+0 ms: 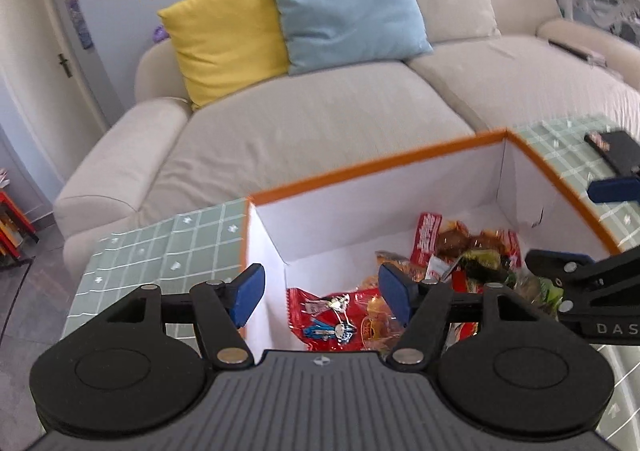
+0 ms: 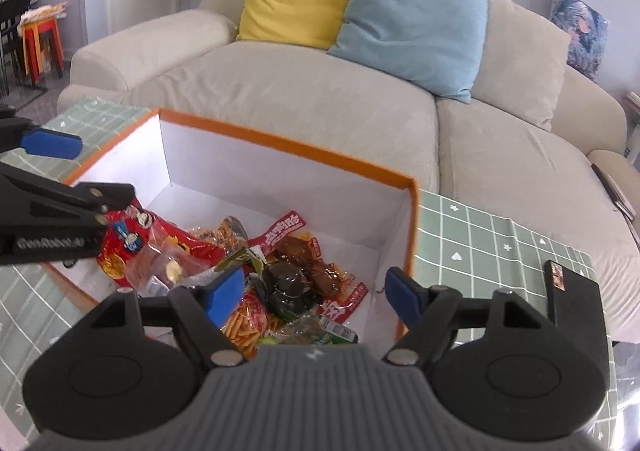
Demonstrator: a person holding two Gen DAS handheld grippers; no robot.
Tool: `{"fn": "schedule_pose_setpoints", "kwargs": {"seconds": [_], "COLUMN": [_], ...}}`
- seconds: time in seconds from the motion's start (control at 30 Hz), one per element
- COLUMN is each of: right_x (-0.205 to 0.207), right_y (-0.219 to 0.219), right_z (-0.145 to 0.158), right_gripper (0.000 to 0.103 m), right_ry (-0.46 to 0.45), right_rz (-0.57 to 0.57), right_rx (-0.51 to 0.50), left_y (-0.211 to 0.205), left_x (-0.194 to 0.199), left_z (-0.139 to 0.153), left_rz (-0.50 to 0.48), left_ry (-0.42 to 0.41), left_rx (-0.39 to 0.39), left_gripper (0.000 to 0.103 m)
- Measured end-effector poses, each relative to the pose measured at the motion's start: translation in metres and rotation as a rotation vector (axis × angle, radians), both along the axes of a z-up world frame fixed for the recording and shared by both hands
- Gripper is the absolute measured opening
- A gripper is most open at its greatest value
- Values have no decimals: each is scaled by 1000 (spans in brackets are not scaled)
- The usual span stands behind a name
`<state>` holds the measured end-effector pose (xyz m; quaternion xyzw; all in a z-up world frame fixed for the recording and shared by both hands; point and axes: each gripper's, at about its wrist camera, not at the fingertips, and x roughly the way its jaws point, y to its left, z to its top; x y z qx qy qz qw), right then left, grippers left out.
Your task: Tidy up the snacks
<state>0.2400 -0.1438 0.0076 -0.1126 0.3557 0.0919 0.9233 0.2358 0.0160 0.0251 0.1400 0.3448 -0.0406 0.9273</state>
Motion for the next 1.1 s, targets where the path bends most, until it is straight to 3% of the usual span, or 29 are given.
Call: {"fn": "schedule_pose_setpoints", "kwargs": {"seconds": [0.17, 0.33, 0.53, 0.8, 1.1], "right_x": [-25, -57, -103, -149, -176], "right_y": [-13, -22, -29, -35, -30], "right_z": [25, 55, 82, 85, 66], "right_gripper": [83, 88, 98, 99, 99], "right_ry": [-41, -93, -160, -185, -184], "right_rz": [-30, -44, -47, -76, -100], "right_rx": [64, 152, 214, 196, 216], "left_y": [5, 3, 3, 10, 9], "left_x": [-30, -71, -103, -138, -149], "left_z": [26, 55, 77, 83, 46], "left_rz": [15, 16, 39, 82, 110], "left_ry": [-100, -236, -294, -310, -218], "left_rx": [-51, -29, -39, -116, -109], "left_gripper": [81, 85, 90, 96, 97]}}
